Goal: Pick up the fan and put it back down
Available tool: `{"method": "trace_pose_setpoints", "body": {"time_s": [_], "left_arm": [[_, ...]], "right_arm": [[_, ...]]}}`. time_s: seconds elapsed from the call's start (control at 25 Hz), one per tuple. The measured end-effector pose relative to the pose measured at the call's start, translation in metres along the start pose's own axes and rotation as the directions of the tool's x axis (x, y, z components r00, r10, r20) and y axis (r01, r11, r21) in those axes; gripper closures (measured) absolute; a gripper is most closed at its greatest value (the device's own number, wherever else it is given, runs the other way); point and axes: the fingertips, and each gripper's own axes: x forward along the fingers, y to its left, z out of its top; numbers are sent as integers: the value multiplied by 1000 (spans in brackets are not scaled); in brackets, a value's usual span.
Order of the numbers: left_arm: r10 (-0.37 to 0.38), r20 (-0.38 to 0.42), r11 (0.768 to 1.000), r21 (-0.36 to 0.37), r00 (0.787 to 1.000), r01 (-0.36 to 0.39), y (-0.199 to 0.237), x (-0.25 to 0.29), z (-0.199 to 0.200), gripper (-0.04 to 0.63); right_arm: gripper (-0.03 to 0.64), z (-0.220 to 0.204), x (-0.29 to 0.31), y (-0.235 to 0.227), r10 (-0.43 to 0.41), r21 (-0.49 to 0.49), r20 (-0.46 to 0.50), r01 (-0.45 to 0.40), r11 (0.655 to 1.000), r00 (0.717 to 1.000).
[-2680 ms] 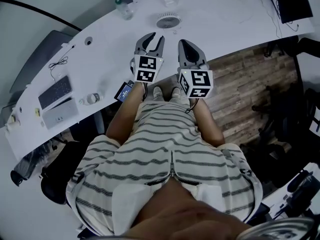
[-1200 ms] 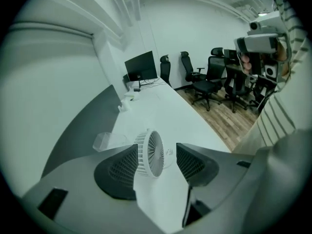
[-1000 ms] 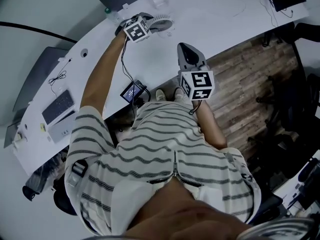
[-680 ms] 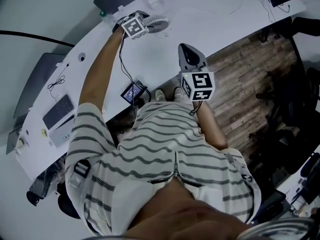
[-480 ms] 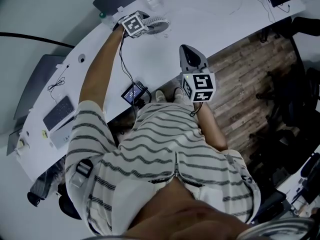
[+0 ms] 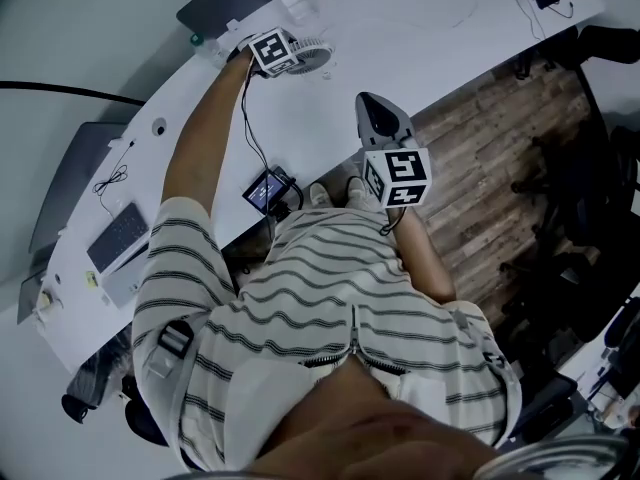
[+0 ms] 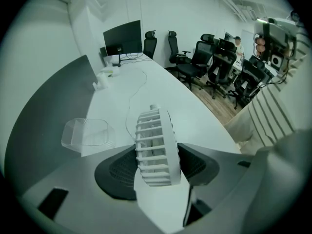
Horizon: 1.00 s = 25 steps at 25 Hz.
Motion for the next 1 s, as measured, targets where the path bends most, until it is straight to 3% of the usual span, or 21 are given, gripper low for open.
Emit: {"method": "trace_pose_setpoints", "body": {"time_s": [0.24,0.48,1.0], "left_arm": [[-1,-5,1000,-8,1000,1,-1,3,-1,337],[32,-2,998,47,999,-32,-5,1,5,356],[72,-18,997,-14,997,-72,-13,-10,7,360]], "right_arm": [[604,-2,-3,-5,-13,8,0,13,1000,1000],[604,2,-6,1,3,-9,6,-3,1000,1000],[604,2,-20,-4,-5,-1,14,5,1000,1000]]}}
